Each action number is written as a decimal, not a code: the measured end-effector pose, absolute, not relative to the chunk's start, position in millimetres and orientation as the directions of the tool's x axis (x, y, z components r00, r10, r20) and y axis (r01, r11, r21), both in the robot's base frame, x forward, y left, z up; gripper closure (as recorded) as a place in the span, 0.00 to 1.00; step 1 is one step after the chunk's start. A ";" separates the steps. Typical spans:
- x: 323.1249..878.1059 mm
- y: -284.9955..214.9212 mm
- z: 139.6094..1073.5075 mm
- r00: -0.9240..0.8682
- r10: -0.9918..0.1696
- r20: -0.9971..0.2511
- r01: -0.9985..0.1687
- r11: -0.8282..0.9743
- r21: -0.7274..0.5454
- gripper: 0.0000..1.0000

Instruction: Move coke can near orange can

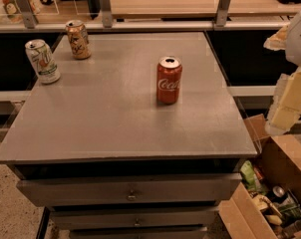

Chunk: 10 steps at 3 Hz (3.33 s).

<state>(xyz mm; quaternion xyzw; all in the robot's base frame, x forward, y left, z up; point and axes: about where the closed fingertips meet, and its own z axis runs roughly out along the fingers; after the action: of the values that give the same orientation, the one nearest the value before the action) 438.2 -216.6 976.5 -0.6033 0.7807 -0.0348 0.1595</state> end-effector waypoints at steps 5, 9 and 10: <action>451.7 -194.7 921.6 -0.310 -0.874 -0.373 -0.849 0.431 -0.306 0.00; 499.5 -138.5 942.1 -0.167 -0.777 -0.607 -0.889 0.385 -0.249 0.00; 525.7 -113.1 944.9 -0.137 -0.743 -0.655 -0.902 0.367 -0.228 0.00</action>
Offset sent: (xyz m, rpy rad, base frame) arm -0.0036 0.0023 -0.0083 0.0202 -0.0579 -0.0659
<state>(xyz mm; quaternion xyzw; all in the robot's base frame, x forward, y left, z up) 525.7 -113.1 944.9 -0.5515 0.7458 0.1112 0.3568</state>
